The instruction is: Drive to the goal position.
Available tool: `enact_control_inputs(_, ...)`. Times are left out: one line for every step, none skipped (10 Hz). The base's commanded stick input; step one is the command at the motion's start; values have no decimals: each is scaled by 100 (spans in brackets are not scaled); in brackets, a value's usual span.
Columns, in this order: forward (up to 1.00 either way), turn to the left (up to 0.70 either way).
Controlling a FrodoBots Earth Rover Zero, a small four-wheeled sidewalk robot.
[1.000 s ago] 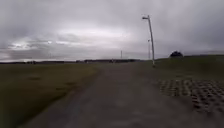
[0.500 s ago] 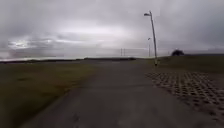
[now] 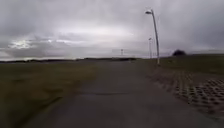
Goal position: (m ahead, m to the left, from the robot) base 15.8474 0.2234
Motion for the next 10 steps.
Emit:
enact_control_inputs(100,0)
enact_control_inputs(100,0)
enact_control_inputs(100,0)
enact_control_inputs(100,-7)
enact_control_inputs(100,-24)
enact_control_inputs(100,0)
enact_control_inputs(100,0)
enact_control_inputs(100,0)
enact_control_inputs(100,0)
enact_control_inputs(100,0)
